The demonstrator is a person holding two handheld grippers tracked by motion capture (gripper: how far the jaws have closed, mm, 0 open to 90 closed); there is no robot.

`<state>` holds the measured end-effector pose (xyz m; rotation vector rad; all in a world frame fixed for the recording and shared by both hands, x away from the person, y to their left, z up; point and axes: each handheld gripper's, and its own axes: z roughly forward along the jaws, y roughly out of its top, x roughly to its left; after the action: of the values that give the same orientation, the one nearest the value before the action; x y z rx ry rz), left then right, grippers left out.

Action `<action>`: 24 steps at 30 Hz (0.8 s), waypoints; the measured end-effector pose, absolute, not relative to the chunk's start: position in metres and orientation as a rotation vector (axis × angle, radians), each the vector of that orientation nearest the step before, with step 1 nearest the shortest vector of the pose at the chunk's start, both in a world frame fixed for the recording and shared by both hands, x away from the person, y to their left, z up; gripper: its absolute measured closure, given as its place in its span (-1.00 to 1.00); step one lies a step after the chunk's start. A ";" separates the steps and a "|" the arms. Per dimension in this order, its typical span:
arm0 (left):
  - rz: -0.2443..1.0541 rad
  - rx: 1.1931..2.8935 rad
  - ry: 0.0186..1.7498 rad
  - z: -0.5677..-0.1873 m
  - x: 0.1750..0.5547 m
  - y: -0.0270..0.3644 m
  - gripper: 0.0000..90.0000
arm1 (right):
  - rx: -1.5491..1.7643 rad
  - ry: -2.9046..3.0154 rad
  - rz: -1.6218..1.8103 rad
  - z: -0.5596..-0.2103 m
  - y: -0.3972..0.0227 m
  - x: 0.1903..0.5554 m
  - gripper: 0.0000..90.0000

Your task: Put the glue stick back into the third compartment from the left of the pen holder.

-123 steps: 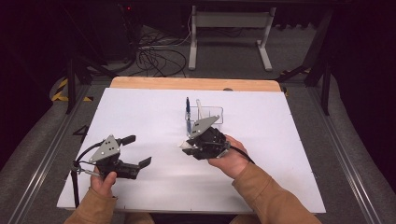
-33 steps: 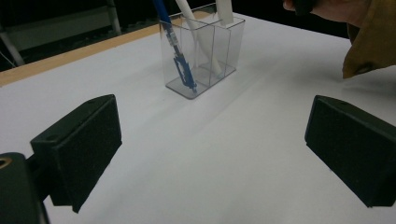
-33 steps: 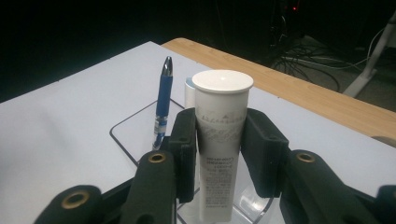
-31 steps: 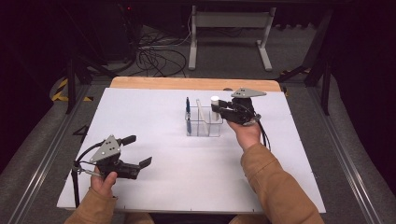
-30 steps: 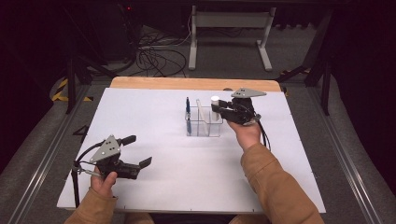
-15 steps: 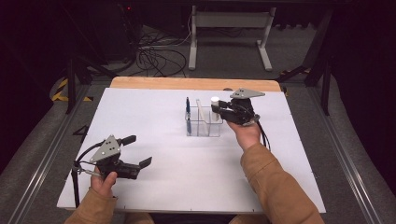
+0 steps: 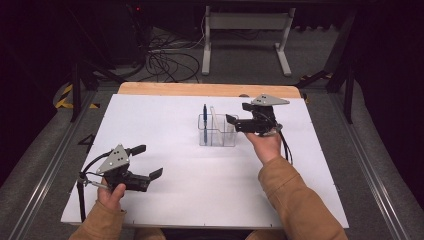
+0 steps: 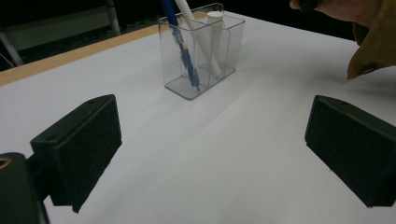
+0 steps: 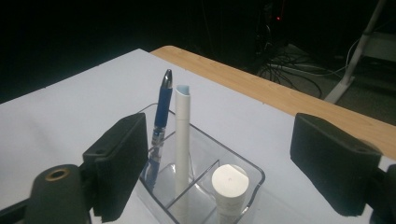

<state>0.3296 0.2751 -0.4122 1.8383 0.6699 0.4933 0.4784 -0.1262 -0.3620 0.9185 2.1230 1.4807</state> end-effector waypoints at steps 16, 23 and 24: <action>0.498 1.833 0.669 -0.411 0.329 0.275 -0.90 | 0.782 2.123 1.527 -0.346 -0.133 0.454 -0.73; 0.487 1.829 0.677 -0.411 0.327 0.274 -0.90 | 0.771 2.126 1.558 -0.342 -0.147 0.441 -0.81; 0.489 1.827 0.677 -0.411 0.326 0.275 -0.90 | 0.769 2.124 1.565 -0.341 -0.150 0.439 -0.82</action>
<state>0.3263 0.2747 -0.4111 1.8273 0.6768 0.4893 0.4389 -0.1496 -0.3407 0.7694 2.1242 1.5654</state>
